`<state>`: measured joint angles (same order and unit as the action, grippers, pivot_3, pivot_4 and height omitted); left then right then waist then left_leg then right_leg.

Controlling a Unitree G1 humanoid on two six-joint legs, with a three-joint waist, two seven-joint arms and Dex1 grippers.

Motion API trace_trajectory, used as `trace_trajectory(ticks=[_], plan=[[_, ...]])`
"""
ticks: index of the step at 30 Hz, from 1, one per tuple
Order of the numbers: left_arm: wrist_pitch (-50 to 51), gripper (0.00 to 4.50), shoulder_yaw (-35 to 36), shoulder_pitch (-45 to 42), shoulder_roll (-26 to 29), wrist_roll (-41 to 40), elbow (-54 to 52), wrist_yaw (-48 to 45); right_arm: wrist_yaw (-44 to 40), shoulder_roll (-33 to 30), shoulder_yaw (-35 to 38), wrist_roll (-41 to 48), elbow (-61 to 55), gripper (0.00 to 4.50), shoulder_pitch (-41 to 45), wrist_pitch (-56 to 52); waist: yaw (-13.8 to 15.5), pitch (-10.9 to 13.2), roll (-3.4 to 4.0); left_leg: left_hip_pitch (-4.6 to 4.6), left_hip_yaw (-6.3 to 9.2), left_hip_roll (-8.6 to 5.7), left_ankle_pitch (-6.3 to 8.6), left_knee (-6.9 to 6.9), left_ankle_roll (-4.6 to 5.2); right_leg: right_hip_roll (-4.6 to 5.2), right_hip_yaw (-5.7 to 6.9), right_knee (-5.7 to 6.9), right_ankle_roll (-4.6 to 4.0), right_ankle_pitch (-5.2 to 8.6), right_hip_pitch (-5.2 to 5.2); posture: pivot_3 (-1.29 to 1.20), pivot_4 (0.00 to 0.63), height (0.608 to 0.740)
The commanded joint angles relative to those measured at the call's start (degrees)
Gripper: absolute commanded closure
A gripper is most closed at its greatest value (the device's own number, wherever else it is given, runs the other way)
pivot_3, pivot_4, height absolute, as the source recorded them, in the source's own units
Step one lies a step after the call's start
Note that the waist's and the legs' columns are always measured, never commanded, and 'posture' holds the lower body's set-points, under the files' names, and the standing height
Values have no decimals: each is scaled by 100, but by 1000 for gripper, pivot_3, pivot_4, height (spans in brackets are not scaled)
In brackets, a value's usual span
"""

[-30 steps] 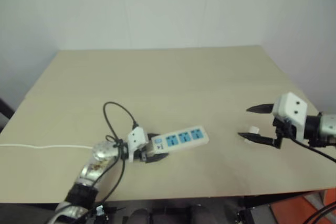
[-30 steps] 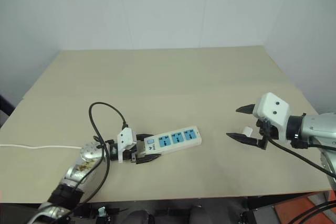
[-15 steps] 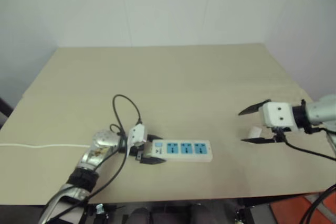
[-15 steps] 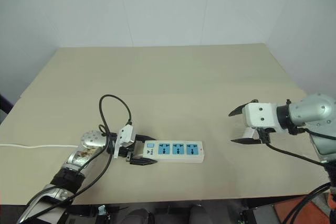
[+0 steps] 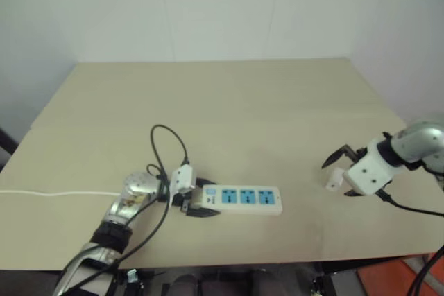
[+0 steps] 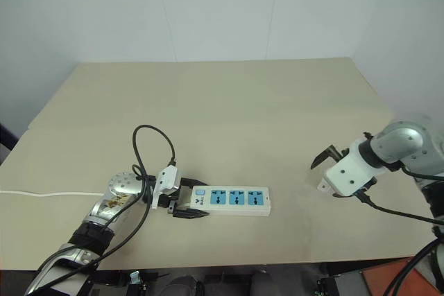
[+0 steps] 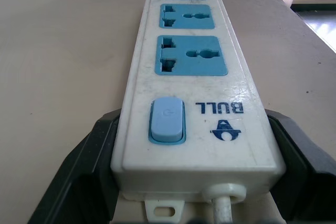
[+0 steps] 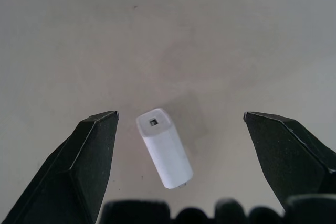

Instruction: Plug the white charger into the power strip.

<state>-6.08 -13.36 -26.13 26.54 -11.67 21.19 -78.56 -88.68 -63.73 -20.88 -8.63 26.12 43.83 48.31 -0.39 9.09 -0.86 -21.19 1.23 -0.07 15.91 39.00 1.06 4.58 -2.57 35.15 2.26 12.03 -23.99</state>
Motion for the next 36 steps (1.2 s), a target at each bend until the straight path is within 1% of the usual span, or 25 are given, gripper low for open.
trace_trajectory(ticks=[1,5,9,15,20,23,27,28,31,32,36], plan=[[-4,1199,-109,68,13,166,-18,88,-63,-3,-236,-447,312,0,387,617,2,0,1,0,-1,-1,0,0,0,2,-1,1,0,0,-2,0,150,740],[12,1199,-91,109,42,181,-77,156,277,193,-508,-1053,754,0,767,967,-14,0,2,1,-2,-1,0,1,0,3,-1,3,-2,-1,-1,0,150,740],[36,1199,-84,160,55,178,-152,206,518,377,-718,-1418,1152,0,1007,1186,-20,0,2,2,-1,-1,0,0,0,3,-1,5,-3,-2,-1,0,150,740],[76,1199,-76,218,69,173,-238,290,834,545,-994,-1890,1495,0,1114,1277,-20,-1,2,2,-1,-4,0,0,-1,7,0,9,-3,-2,-3,0,150,740],[92,1199,-79,242,77,173,-268,317,1039,693,-1141,-2115,1621,0,1127,1223,-26,-1,3,2,-1,-5,0,0,-1,7,-1,12,-4,-2,-3,0,150,740],[95,1199,-84,240,80,185,-275,335,1071,795,-1218,-2177,1595,567,1116,1166,-32,-2,2,5,-1,-5,-1,1,-1,6,-1,12,-4,-3,1,0,150,740],[109,1199,-90,233,78,193,-289,362,1160,896,-1306,-2335,1699,1863,1113,1174,-60,-5,-4,15,0,-4,0,2,-1,5,0,11,-5,-4,13,0,150,740],[114,1199,-91,233,82,194,-298,370,1187,919,-1324,-2384,1751,2262,1098,1176,-76,-5,-5,20,0,-2,0,2,-1,4,0,10,-7,-5,19,0,150,740],[123,1199,-88,238,95,198,-307,393,1312,982,-1356,-2583,1858,3140,1101,1180,-139,-2,-13,71,1,2,0,-4,0,-2,0,-3,-8,-5,73,0,150,740],[122,1199,-85,240,98,200,-306,395,1354,1000,-1360,-2629,1883,3287,1108,1183,-166,-1,-18,96,1,3,1,-10,1,-2,0,-7,-8,-4,98,0,150,740],[123,1199,-96,234,105,213,-287,409,1618,1033,-1303,-2737,1920,3294,1162,1210,-218,-8,-42,103,7,3,1,-6,1,-1,0,-2,-9,-5,106,0,150,740]])
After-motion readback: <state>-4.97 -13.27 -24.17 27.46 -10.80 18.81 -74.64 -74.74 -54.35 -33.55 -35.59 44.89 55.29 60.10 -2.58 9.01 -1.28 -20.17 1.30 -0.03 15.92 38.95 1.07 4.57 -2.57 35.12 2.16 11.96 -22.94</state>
